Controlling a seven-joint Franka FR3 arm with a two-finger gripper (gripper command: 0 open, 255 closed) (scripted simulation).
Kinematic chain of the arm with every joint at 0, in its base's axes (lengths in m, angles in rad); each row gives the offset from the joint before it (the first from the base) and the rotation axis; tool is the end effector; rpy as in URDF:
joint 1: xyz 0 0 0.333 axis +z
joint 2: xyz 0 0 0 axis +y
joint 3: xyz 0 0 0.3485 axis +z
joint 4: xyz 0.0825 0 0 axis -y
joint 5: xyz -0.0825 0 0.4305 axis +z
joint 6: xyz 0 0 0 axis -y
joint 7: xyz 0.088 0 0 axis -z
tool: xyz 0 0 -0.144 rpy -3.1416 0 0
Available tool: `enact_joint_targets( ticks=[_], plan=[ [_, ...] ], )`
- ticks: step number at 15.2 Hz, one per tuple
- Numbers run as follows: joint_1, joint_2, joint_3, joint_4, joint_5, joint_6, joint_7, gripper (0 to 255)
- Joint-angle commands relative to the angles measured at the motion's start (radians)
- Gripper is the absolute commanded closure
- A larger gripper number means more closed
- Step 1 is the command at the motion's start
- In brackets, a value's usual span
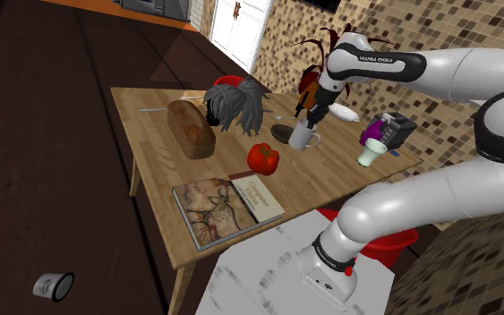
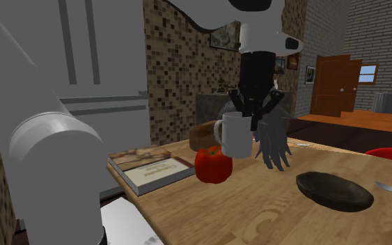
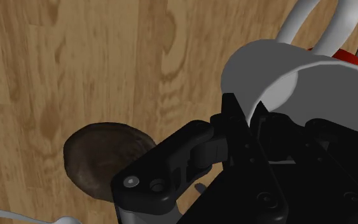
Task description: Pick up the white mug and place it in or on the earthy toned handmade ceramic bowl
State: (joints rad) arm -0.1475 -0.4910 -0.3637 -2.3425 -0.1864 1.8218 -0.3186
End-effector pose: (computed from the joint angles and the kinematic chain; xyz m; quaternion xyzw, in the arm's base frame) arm 0.3651 -0.2384 0.4770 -0.9985 0.0483 0.0263 0.0051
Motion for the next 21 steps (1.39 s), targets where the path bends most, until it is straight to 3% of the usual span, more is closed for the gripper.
enact_joint_targets(
  ticks=[1,11,18,21],
  plan=[
    [0.004,0.083,-0.037,0.078,0.009,0.009,-0.045,255],
    [-0.006,0.497,-0.177,0.503,0.164,-0.024,-0.274,255],
    [-0.12,0.826,-0.207,0.905,0.335,-0.144,-0.42,255],
    [-0.118,0.824,-0.202,0.862,0.334,-0.103,-0.42,255]
  ],
)
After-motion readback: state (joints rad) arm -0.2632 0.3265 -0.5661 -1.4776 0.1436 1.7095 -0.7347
